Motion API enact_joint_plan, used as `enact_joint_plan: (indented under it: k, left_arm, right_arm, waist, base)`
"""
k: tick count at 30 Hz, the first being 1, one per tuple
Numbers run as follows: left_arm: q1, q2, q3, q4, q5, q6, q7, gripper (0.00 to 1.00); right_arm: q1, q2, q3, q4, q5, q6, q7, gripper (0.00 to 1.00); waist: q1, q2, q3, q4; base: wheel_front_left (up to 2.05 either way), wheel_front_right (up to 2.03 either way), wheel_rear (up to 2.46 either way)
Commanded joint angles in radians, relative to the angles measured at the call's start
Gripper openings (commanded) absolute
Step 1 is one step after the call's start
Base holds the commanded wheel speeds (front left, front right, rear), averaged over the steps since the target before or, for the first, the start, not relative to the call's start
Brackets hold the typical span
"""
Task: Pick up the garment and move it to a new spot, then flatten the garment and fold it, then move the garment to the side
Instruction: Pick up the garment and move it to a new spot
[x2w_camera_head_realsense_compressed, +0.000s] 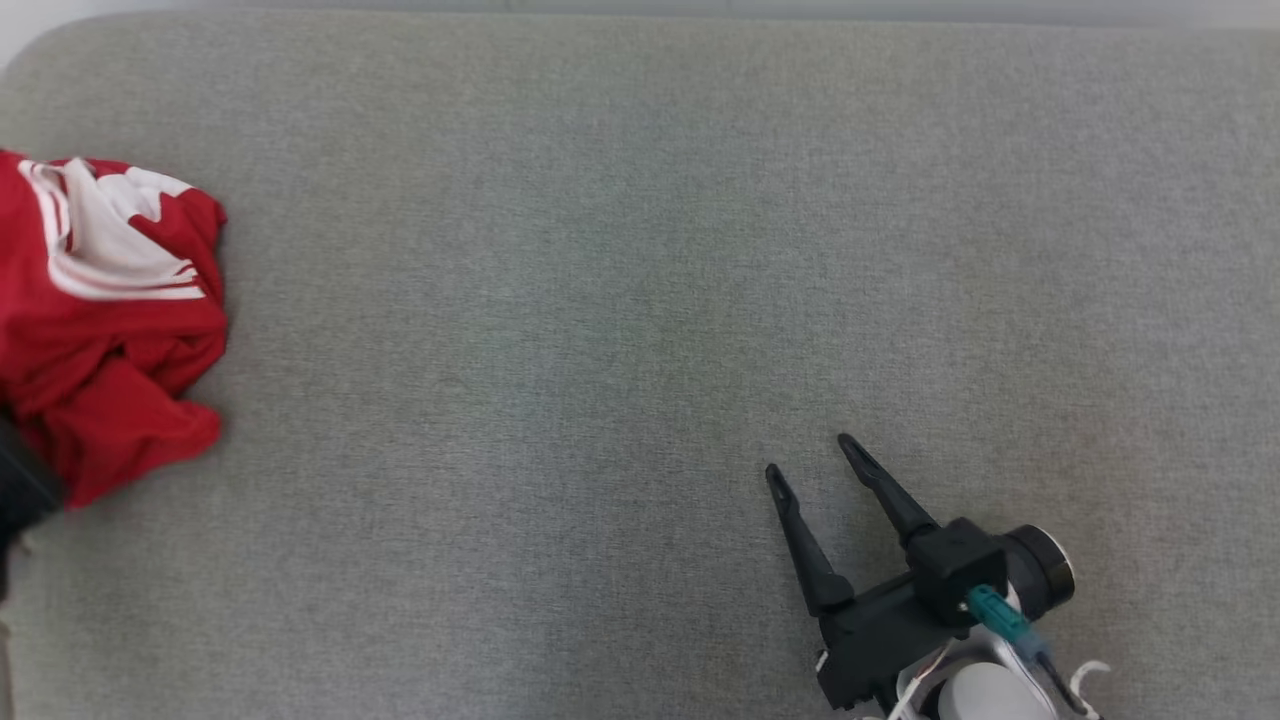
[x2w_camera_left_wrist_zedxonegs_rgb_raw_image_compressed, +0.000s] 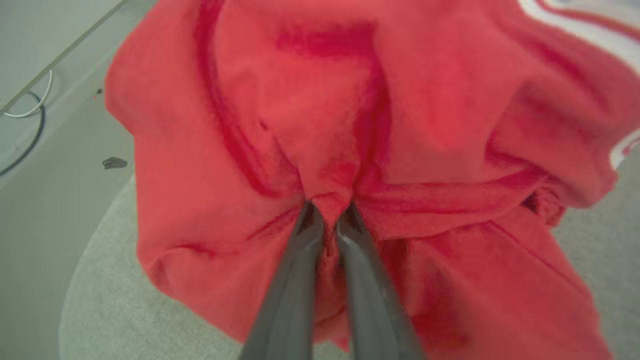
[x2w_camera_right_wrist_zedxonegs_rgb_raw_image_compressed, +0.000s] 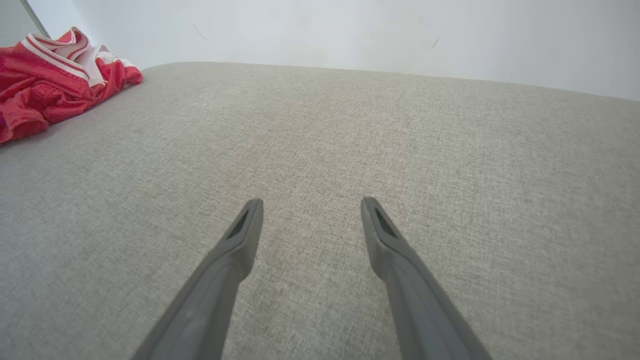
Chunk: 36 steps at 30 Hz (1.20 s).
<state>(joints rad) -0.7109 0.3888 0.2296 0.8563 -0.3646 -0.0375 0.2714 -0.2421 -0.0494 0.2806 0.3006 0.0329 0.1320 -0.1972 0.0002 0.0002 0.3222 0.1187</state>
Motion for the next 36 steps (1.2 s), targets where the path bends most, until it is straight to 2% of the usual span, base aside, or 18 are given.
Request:
enact_joint_plan:
  k: [1, 8, 16, 21, 25, 32, 35, 36]
  left_arm:
    - [-0.022, 0.014, 0.003, -0.022, -0.011, -0.013, -0.012, 0.00]
    - [-0.070, 0.058, -0.012, -0.177, -0.041, -0.068, -0.008, 0.00]
    - [-0.144, 0.056, -0.082, -0.409, -0.052, -0.084, 0.036, 0.00]
    - [-0.168, 0.004, -0.157, -0.536, -0.072, -0.086, 0.082, 0.00]
    - [-0.169, -0.048, -0.219, -0.619, -0.094, -0.090, 0.098, 0.00]
    - [-0.106, -0.159, -0.298, -0.691, -0.136, -0.084, 0.103, 0.00]
    - [-0.061, -0.192, -0.328, -0.703, -0.134, -0.078, 0.097, 0.00]
    - [-0.061, -0.192, -0.328, -0.703, -0.134, -0.078, 0.097, 0.00]
  right_arm:
    - [0.013, -0.002, -0.008, 0.001, 0.018, -0.002, -0.009, 1.00]
    - [0.006, -0.002, -0.037, 0.039, 0.090, -0.002, -0.048, 1.00]
    - [0.031, -0.002, -0.027, 0.100, 0.174, -0.002, -0.068, 1.00]
    - [0.062, -0.001, -0.045, 0.085, 0.201, -0.002, -0.067, 1.00]
    - [0.078, -0.001, -0.056, 0.075, 0.190, -0.002, -0.067, 1.00]
    - [0.085, -0.001, -0.086, 0.063, 0.164, -0.002, -0.067, 1.00]
    - [0.079, -0.002, -0.084, 0.055, 0.157, -0.002, -0.067, 1.00]
    - [0.079, -0.002, -0.084, 0.055, 0.157, -0.002, -0.067, 1.00]
  waist:
    - [-0.0002, -0.0002, -0.015, 0.013]
    - [-0.0002, -0.0002, -0.091, 0.027]
    - [-0.0002, -0.0002, -0.219, -0.007]
    - [-0.0002, -0.0002, -0.271, -0.062]
    - [-0.0002, -0.0002, -0.292, -0.131]
    - [-0.0002, -0.0002, -0.292, -0.276]
    - [-0.0002, -0.0002, -0.276, -0.344]
    - [-0.0002, -0.0002, -0.276, -0.344]
  base:
    - [0.00, 0.00, 0.00]
    - [0.00, 0.00, 0.00]
    - [0.00, 0.00, 0.00]
    - [0.00, 0.00, 0.00]
    - [0.00, 0.00, 0.00]
    - [0.00, 0.00, 0.00]
    - [0.00, 0.00, 0.00]
    - [0.00, 0.00, 0.00]
